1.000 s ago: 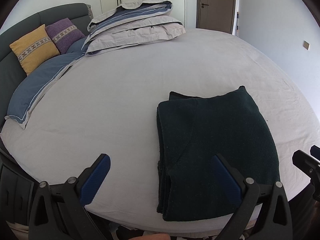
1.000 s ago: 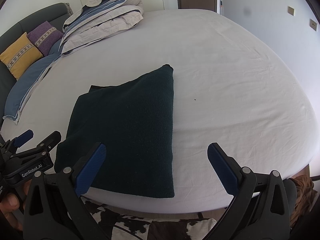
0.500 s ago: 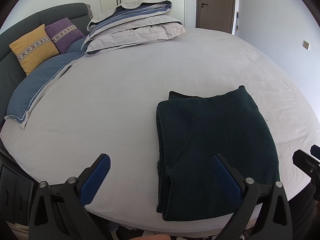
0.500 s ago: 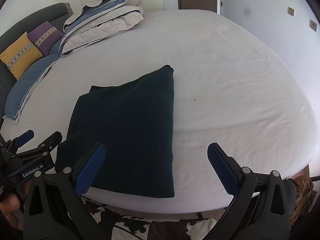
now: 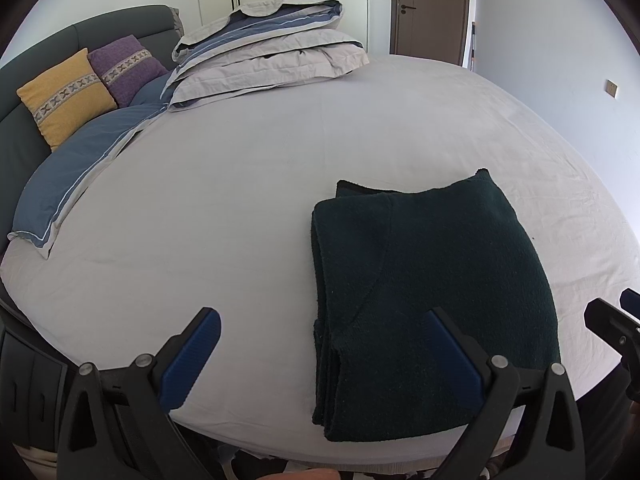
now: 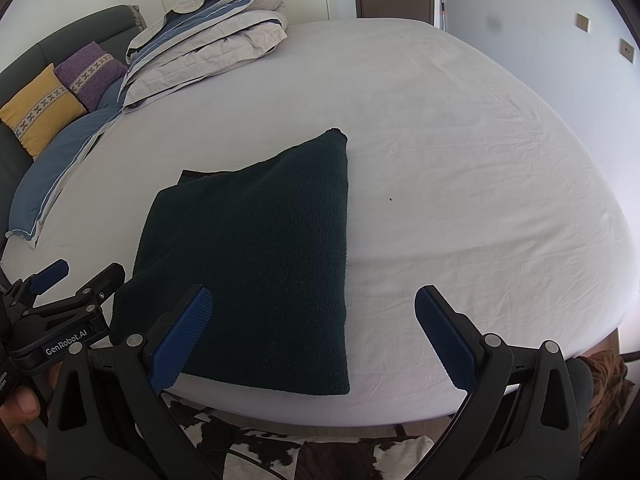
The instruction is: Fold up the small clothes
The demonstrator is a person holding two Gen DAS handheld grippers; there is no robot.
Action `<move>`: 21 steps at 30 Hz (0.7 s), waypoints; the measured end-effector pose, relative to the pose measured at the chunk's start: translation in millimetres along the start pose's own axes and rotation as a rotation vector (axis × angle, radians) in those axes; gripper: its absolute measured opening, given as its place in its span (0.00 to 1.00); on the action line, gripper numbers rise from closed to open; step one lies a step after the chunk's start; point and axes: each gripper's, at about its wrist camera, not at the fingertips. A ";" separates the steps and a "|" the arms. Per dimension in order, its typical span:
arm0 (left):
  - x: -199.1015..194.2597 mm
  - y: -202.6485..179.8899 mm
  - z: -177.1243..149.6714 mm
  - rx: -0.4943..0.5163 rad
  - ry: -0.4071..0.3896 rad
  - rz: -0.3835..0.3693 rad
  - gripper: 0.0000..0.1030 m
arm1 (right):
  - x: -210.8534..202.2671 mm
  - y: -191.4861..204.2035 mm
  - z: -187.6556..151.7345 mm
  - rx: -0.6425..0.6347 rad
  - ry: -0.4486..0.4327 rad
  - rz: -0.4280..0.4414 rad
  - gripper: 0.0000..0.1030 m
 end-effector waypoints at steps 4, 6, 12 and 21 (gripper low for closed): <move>0.4 0.4 0.4 0.001 0.000 -0.001 1.00 | -0.3 -0.1 0.0 -0.001 0.000 -0.001 1.00; 0.5 0.5 0.5 0.000 0.000 -0.002 1.00 | -0.2 -0.2 -0.1 0.000 0.000 0.001 1.00; 0.4 0.5 0.6 0.001 0.000 -0.002 1.00 | 0.7 -1.2 -0.2 -0.002 0.001 0.000 1.00; 3.5 1.7 -0.9 0.001 0.005 -0.007 1.00 | 0.6 -1.0 -0.5 0.000 0.002 0.001 1.00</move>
Point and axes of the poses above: each gripper's, at about its wrist camera, not at the fingertips, and x roughly the way its jaws point, y to its left, z to its top, and after that the axes turned 2 degrees about -x, right-handed
